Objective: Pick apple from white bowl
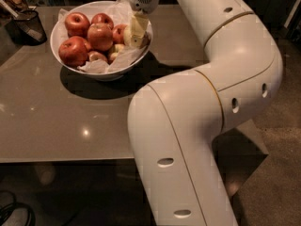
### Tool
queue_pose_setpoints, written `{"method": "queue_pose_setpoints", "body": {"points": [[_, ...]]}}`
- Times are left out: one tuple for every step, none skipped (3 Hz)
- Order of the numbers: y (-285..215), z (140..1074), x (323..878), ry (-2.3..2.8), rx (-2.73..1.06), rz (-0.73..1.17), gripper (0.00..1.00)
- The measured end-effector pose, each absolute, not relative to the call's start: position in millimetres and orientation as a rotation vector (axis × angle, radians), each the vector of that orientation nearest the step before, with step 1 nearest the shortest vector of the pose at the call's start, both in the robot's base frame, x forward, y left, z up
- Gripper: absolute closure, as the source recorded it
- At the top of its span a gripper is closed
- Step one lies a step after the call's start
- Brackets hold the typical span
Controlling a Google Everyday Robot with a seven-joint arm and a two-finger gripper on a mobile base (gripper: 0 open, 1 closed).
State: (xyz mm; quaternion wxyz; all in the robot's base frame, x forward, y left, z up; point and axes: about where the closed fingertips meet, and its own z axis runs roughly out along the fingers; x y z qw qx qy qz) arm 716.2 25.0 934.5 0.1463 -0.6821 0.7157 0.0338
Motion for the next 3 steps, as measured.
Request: {"method": "queue_pose_setpoints", "body": {"points": [[30.7,926.8,714.9,2.06,-1.986,0.12,0.25],[30.8,920.0,714.0,2.068,-1.995,0.139,0.24],[36.7,919.6,723.8,2.046,-1.969,0.123,0.42]]}}
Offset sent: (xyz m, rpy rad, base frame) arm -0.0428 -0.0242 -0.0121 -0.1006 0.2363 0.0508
